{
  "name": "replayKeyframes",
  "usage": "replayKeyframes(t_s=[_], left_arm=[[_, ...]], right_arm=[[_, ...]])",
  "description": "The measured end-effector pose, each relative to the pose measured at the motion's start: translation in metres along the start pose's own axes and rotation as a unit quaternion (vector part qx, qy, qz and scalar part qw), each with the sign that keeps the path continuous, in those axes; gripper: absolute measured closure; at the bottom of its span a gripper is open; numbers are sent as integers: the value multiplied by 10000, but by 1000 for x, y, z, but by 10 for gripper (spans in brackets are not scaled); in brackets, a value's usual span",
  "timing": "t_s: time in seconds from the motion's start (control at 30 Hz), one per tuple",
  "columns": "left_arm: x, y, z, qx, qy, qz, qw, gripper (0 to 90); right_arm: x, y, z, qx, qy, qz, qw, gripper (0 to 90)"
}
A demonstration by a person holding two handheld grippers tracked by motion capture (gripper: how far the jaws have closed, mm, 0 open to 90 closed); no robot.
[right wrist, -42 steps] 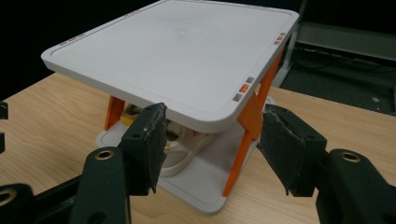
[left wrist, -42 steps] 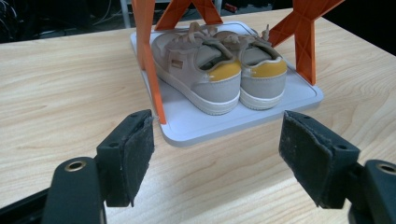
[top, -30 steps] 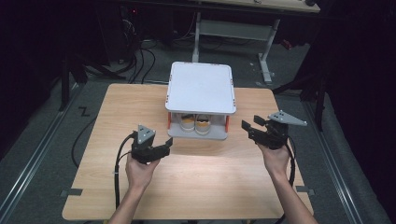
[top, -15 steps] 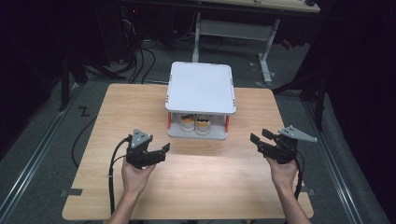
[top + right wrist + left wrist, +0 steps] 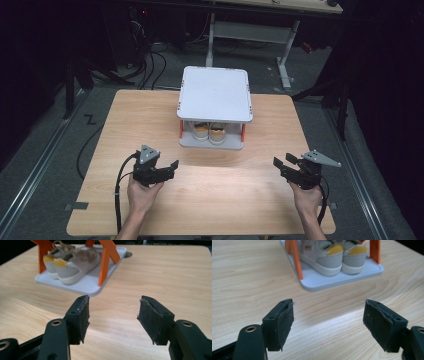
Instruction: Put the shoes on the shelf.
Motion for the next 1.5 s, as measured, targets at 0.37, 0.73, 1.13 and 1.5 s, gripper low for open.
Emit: replayKeyframes(t_s=[0.37,0.73,1.13,1.5], left_arm=[[8,20,-9,300,-126,95,9994,249],[20,34,-18,502,-427,202,9976,257],[22,45,-31,850,-689,-13,9940,259],[24,56,-35,973,-767,34,9923,254]], right_arm=[[-16,20,-8,210,299,-20,9993,413],[-27,33,-18,395,592,58,9974,411],[-36,46,-30,622,889,188,9939,390],[-41,56,-36,863,1076,310,9900,361]])
Point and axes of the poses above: each handheld gripper's, and its own axes: z roughly backward along the jaws, y roughly out of its underside, x roughly to its left, the point moved 4 cm from there along -z, roughly forward along the jaws, and after that the axes turned 13 degrees about -z, right-handed, at the moved point
